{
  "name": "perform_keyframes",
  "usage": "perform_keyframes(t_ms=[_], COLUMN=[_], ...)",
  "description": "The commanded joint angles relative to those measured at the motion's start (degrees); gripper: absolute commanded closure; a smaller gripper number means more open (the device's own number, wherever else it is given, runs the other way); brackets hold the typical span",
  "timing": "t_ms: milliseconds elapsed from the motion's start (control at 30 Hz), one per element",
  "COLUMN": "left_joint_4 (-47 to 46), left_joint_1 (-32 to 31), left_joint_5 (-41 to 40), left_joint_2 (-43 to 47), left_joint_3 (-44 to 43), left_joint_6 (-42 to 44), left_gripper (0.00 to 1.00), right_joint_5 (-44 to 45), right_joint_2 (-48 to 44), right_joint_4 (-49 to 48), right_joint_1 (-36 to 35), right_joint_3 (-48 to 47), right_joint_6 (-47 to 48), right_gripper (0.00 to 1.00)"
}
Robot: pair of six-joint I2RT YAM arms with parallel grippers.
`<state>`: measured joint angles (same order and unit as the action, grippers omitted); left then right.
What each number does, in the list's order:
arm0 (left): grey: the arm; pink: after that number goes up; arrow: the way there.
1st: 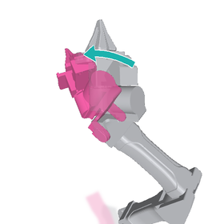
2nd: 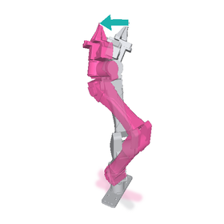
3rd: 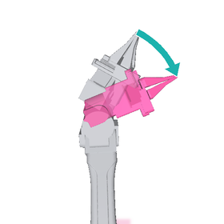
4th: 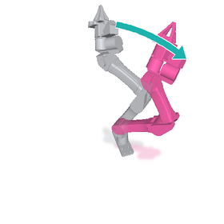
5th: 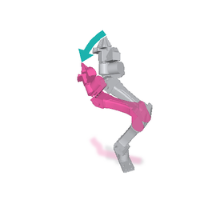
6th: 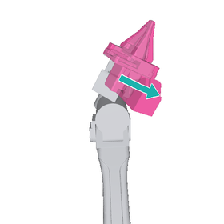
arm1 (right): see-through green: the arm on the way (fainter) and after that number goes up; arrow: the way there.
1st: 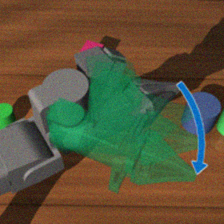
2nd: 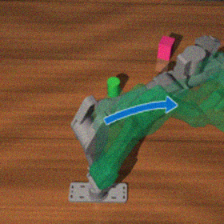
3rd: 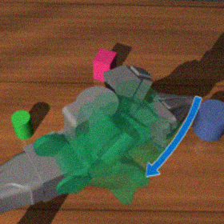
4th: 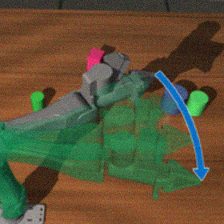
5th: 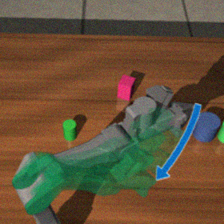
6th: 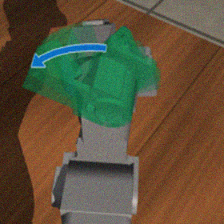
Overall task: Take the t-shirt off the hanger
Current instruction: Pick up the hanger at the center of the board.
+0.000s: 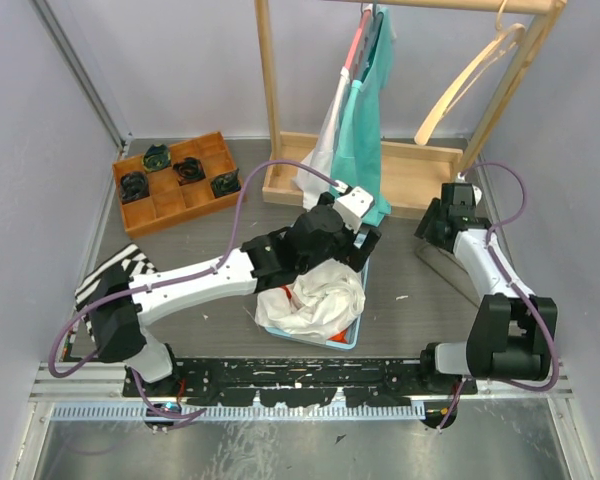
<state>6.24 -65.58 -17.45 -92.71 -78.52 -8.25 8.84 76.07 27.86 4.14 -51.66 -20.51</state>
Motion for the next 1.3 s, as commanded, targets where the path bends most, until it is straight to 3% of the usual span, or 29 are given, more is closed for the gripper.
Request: perform_keyframes(t_ms=[0, 200, 1267], left_joint_4=[-2.4, -2.7, -3.3], left_joint_1=[0.6, 0.9, 2.3], left_joint_5=[-0.1, -0.4, -0.8], left_joint_2=[3.0, 4.0, 6.6], left_joint_3=[1.8, 3.3, 6.2], left_joint_6=[-0.7, -0.8, -0.7], left_gripper=[0.02, 0.02, 0.02], right_joint_5=[3.2, 2.6, 2.3], right_joint_2=[1.2, 5.0, 16.1], right_joint_4=[-5.8, -9.1, -15.5], right_joint_1=[0.0, -0.1, -1.2], right_joint_3=[-0.4, 0.7, 1.5], right_joint_6=[-0.6, -0.8, -1.1], right_gripper=[0.42, 0.49, 0.56])
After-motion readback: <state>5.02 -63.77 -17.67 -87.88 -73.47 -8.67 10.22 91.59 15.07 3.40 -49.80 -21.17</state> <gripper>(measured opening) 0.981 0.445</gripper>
